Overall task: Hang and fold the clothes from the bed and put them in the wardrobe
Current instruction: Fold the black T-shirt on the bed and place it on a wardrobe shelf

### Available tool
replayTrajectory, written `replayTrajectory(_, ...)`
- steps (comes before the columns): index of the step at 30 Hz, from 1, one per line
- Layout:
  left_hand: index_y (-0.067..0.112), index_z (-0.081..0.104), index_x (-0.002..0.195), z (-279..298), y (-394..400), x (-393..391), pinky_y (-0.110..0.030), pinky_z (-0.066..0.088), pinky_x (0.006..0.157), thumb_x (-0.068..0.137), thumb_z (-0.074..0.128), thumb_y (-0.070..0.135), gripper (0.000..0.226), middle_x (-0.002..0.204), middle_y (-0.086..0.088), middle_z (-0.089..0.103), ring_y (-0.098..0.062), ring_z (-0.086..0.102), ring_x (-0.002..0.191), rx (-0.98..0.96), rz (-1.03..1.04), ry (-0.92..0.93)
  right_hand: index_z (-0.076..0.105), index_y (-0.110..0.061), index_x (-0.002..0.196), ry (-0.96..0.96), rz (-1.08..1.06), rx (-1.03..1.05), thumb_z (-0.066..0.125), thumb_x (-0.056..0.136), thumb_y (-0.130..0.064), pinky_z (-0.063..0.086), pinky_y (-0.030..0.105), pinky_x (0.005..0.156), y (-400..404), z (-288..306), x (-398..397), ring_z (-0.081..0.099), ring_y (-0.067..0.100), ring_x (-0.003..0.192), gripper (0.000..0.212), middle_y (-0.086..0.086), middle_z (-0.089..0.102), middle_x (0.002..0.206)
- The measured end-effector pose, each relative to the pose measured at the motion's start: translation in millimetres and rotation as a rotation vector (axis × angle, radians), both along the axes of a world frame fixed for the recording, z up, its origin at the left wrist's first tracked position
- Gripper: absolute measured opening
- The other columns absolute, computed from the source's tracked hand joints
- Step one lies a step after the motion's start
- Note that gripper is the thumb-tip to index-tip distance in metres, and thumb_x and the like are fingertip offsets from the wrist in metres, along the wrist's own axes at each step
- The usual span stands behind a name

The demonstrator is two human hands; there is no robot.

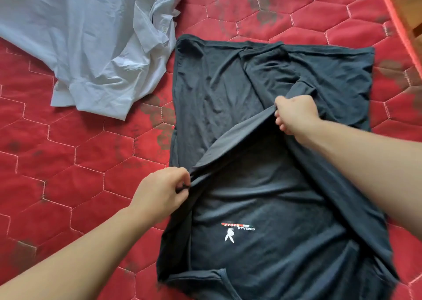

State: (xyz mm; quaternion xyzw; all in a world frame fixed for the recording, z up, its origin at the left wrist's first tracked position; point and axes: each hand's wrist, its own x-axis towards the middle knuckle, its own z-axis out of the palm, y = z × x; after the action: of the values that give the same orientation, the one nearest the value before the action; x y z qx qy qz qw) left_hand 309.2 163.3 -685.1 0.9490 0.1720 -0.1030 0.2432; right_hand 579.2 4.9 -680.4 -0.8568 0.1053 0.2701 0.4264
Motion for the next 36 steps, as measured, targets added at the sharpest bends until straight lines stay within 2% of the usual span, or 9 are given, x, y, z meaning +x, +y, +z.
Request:
replayTrajectory(5, 0.015, 0.06, 0.066, 4.6, -3.9, -1.4, -0.026, 0.04, 0.046, 0.051, 0.073, 0.0, 0.024, 0.06, 0.002, 0.053, -0.024, 0.054, 0.051, 0.075, -0.287, -0.172, 0.059, -0.023, 0.105, 0.33, 0.093, 0.382, 0.045, 0.097, -0.032, 0.051, 0.027, 0.062, 32.1, 18.0, 7.8, 0.067, 0.015, 0.077, 0.018, -0.001, 0.067, 0.1)
replayTrajectory(10, 0.016, 0.063, 0.069, 4.0, -11.4, -3.9, -0.026, 0.046, 0.047, 0.044, 0.079, 0.001, 0.033, 0.061, 0.001, 0.057, -0.023, 0.056, 0.051, 0.029, -0.358, -0.116, 0.053, -0.023, 0.132, -0.416, 0.964, -0.163, 0.062, 0.083, -0.027, 0.044, 0.032, 0.097, -0.8, -10.9, -34.9, 0.056, 0.019, 0.116, 0.05, -0.001, 0.056, 0.13)
replayTrajectory(13, 0.018, 0.064, 0.072, 2.1, -11.9, -4.0, -0.029, 0.049, 0.054, 0.05, 0.076, 0.004, 0.03, 0.064, 0.004, 0.057, -0.022, 0.058, 0.055, 0.006, -0.373, -0.114, 0.042, -0.028, 0.142, -0.574, 1.326, -0.307, 0.064, 0.073, -0.038, 0.037, 0.044, 0.105, -19.5, -21.3, -50.9, 0.041, 0.023, 0.134, 0.072, 0.001, 0.042, 0.148)
replayTrajectory(17, 0.018, 0.064, 0.075, 1.8, -16.7, -3.9, -0.027, 0.046, 0.048, 0.054, 0.071, 0.005, 0.026, 0.066, 0.003, 0.058, -0.024, 0.053, 0.049, -0.035, -0.385, -0.128, 0.066, -0.02, 0.115, -0.828, 1.423, -0.348, 0.074, 0.065, -0.021, 0.041, 0.047, 0.093, -28.1, -30.5, -56.1, 0.059, 0.031, 0.108, 0.051, 0.007, 0.063, 0.114)
replayTrajectory(22, 0.035, 0.043, 0.096, -0.6, -17.8, -7.2, -0.031, 0.044, 0.058, 0.073, 0.062, 0.016, 0.035, 0.082, 0.013, 0.045, -0.023, 0.056, 0.071, -0.169, -0.262, 0.035, 0.065, -0.016, 0.083, -0.98, 1.316, -0.289, 0.051, 0.073, -0.013, 0.04, 0.041, 0.082, -39.2, -27.6, -45.6, 0.06, 0.028, 0.074, 0.017, 0.002, 0.058, 0.074)
replayTrajectory(25, 0.037, 0.031, 0.1, -8.7, -7.4, -8.3, -0.039, 0.047, 0.071, 0.077, 0.06, 0.025, 0.039, 0.092, 0.015, 0.04, -0.025, 0.056, 0.084, -0.2, -0.144, 0.159, 0.063, -0.016, 0.079, -0.939, 1.357, -0.263, 0.043, 0.071, -0.021, 0.04, 0.039, 0.075, -46.2, -17.6, -41.2, 0.057, 0.03, 0.074, 0.022, 0.003, 0.056, 0.079)
replayTrajectory(29, 0.028, 0.045, 0.106, -11.4, 8.4, -15.2, -0.038, 0.047, 0.076, 0.08, 0.061, 0.033, 0.031, 0.103, 0.008, 0.056, -0.022, 0.058, 0.099, -0.08, -0.174, 0.218, 0.06, -0.018, 0.078, -0.875, 1.486, -0.308, 0.045, 0.069, -0.025, 0.043, 0.041, 0.078, -52.4, -10.3, -49.7, 0.057, 0.029, 0.09, 0.018, 0.002, 0.059, 0.093)
replayTrajectory(32, 0.021, 0.048, 0.096, -6.7, 10.4, -23.1, -0.035, 0.046, 0.052, 0.073, 0.07, 0.016, 0.032, 0.086, 0.003, 0.055, -0.024, 0.061, 0.075, 0.059, -0.331, 0.058, 0.06, -0.022, 0.086, -0.71, 1.542, -0.387, 0.037, 0.072, -0.035, 0.041, 0.038, 0.081, -54.2, -15.5, -55.1, 0.055, 0.024, 0.095, 0.03, -0.001, 0.058, 0.099)
replayTrajectory(36, 0.02, 0.044, 0.08, -1.7, 8.6, -29.4, -0.026, 0.03, 0.034, 0.05, 0.079, 0.003, 0.049, 0.066, 0.001, 0.048, -0.022, 0.048, 0.046, 0.155, -0.564, -0.002, 0.062, -0.017, 0.094, -0.561, 1.257, -0.225, 0.046, 0.083, -0.026, 0.047, 0.043, 0.08, -47.2, -19.0, -47.1, 0.057, 0.029, 0.09, 0.022, 0.003, 0.057, 0.097)
